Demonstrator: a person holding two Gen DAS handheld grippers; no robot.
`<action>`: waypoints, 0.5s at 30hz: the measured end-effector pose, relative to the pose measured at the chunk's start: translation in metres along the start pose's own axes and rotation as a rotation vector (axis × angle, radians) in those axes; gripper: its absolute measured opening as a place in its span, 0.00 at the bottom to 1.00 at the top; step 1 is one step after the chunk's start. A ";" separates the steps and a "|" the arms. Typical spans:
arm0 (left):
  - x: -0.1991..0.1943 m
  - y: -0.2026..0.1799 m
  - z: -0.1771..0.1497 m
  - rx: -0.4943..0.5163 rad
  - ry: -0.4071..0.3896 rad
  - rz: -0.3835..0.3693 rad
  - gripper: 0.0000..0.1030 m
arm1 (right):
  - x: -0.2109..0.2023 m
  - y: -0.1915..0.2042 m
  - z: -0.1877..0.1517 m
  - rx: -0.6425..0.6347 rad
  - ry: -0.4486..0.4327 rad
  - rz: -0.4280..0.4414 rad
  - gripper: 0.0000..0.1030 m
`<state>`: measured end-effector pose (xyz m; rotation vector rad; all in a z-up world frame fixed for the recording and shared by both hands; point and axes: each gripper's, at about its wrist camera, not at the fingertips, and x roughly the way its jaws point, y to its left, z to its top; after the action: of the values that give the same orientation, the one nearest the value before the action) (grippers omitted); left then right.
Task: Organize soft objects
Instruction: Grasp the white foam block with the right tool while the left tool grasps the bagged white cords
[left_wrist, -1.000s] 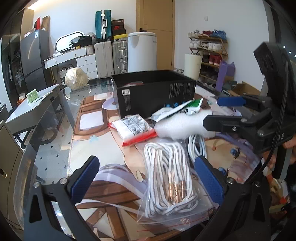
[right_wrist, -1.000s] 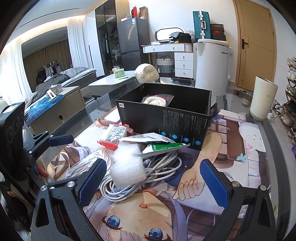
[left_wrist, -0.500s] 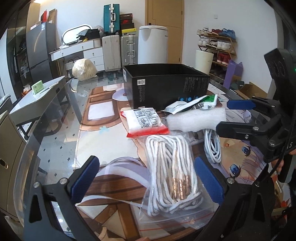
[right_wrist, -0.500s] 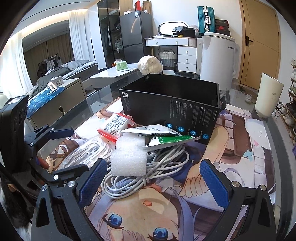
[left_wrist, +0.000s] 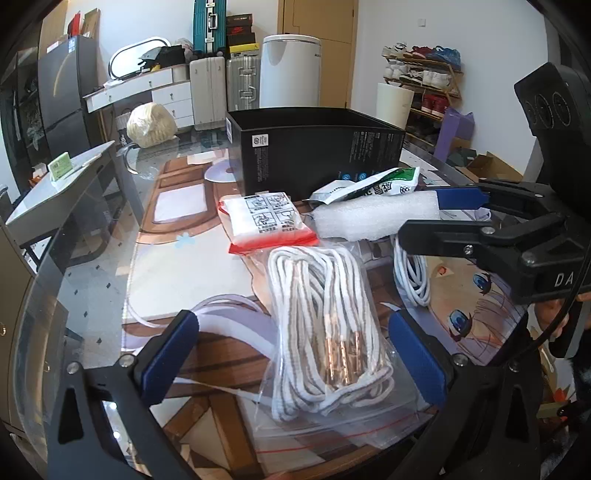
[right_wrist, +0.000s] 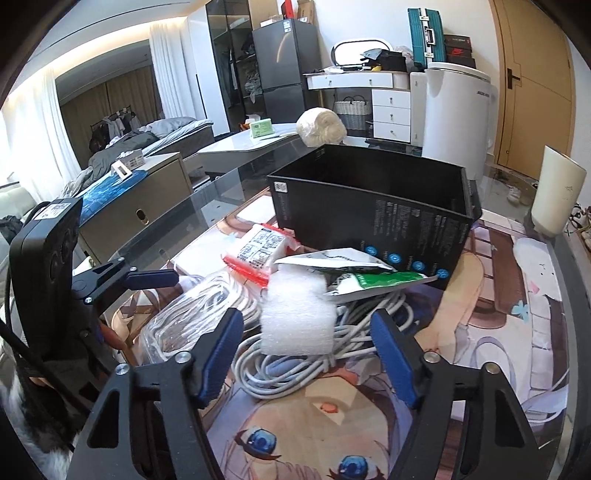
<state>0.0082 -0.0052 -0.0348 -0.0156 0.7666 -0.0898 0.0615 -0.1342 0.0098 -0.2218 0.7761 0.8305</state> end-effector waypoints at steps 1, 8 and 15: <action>0.001 0.000 0.000 0.000 0.003 -0.007 0.99 | 0.001 0.001 0.000 -0.002 0.001 0.001 0.70; 0.002 -0.006 -0.004 0.045 0.008 -0.022 0.90 | 0.005 0.004 0.003 0.002 0.005 0.007 0.63; -0.002 -0.007 -0.003 0.060 -0.014 -0.057 0.62 | 0.006 0.004 0.004 0.001 0.006 -0.003 0.46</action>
<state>0.0044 -0.0118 -0.0354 0.0190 0.7496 -0.1663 0.0637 -0.1263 0.0090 -0.2249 0.7821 0.8271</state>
